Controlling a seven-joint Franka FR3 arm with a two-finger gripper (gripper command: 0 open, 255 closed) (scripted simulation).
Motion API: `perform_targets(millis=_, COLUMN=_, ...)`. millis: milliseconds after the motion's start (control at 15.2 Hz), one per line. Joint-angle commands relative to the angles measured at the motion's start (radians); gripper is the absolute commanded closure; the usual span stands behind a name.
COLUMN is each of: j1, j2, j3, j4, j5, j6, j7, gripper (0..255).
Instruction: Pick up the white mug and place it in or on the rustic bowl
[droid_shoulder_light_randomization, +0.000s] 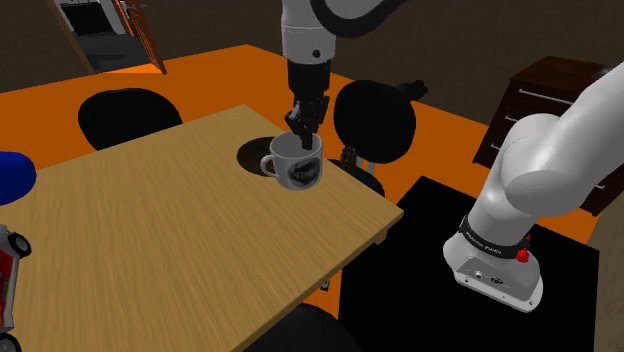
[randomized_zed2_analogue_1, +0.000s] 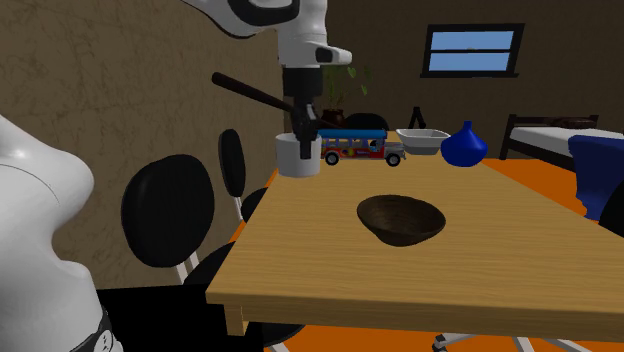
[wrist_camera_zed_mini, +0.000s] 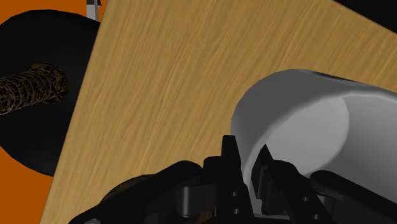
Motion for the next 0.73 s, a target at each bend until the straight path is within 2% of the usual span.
perform_targets(millis=0, j1=-0.022, j2=0.057, j3=-0.016, j4=0.055, j5=-0.023, j6=-0.002, j7=-0.023, gripper=255)
perform_targets(millis=660, j1=-0.099, j2=0.388, j3=-0.068, j4=0.412, j5=-0.126, j6=-0.043, j7=-0.096, gripper=255)
